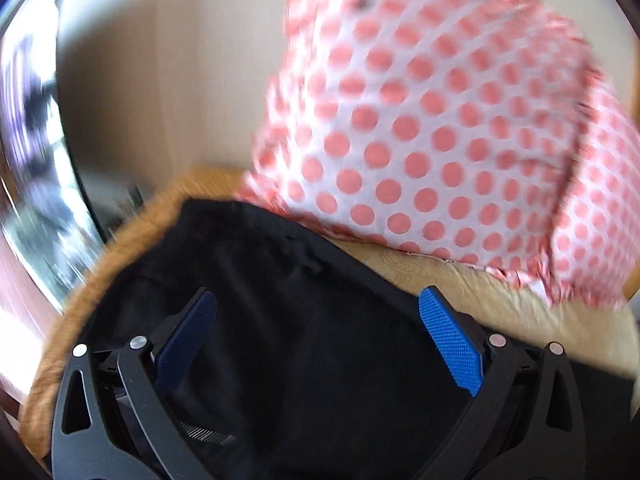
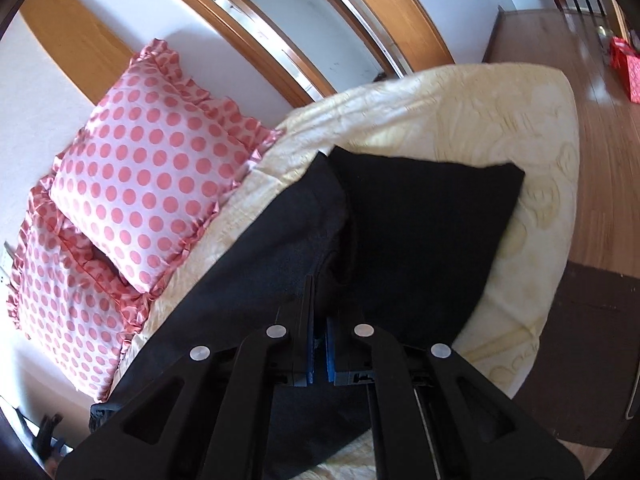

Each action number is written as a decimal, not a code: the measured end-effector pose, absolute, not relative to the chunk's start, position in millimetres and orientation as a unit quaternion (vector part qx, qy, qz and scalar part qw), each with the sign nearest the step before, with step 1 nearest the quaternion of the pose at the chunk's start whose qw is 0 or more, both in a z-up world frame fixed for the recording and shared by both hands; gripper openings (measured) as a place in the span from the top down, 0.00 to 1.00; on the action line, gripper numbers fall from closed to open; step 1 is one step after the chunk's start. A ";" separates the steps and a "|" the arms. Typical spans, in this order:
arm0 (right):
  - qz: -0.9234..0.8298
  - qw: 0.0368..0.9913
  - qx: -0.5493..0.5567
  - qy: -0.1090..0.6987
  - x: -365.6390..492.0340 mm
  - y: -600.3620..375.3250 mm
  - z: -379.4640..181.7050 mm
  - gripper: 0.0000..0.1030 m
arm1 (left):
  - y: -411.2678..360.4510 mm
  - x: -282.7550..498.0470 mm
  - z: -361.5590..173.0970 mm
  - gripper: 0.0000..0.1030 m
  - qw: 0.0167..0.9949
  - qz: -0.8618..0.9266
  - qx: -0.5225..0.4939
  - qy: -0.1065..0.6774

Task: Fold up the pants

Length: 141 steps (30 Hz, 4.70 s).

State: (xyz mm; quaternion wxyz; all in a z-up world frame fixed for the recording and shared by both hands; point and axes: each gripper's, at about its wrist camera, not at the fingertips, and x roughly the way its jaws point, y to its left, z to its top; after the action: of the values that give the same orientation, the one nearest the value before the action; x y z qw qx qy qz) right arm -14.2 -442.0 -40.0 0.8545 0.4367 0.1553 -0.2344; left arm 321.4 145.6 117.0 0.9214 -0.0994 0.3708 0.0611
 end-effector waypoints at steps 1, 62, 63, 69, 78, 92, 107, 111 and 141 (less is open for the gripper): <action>-0.234 0.853 0.440 0.157 -14.8 -442.4 -41.8 0.96 | 148.4 351.0 107.2 0.02 0.905 0.059 -0.115 0.404; -0.239 0.860 0.429 0.142 -38.0 -488.8 -26.8 0.96 | 243.2 -1.0 38.3 0.24 0.873 0.139 -0.383 0.268; -0.239 0.860 0.428 0.143 -38.0 -488.4 -26.9 0.96 | 245.2 -0.5 38.6 0.24 0.871 0.139 -0.388 0.267; -0.244 0.858 0.427 0.151 -39.8 -487.9 -29.6 0.96 | 270.1 -11.5 44.9 0.27 0.856 0.145 -0.439 0.234; -0.246 0.856 0.428 0.154 -34.8 -487.4 -31.8 0.96 | 289.2 15.3 31.0 0.37 0.842 0.152 -0.437 0.279; -0.243 0.856 0.429 0.157 -32.2 -487.4 -38.6 0.96 | 301.5 27.6 31.1 0.93 0.832 0.187 -0.428 0.300; -0.248 0.856 0.424 0.160 -38.0 -487.5 -36.8 0.96 | 292.4 21.2 52.7 0.44 0.875 0.268 -0.252 0.315; -0.242 0.861 0.418 0.161 -37.5 -489.2 -30.7 0.96 | 252.5 15.8 76.9 0.24 0.906 0.243 -0.200 0.284; 0.258 0.917 0.014 0.304 158.9 -176.4 75.4 0.43 | 92.5 73.7 24.7 0.06 0.933 -0.046 -0.089 0.347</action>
State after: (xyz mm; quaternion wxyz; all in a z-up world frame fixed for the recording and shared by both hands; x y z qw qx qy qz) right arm 158.9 -176.4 75.4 0.9170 0.0145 0.3043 0.2575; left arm 73.7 92.5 24.7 0.9327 -0.0889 0.3465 -0.0455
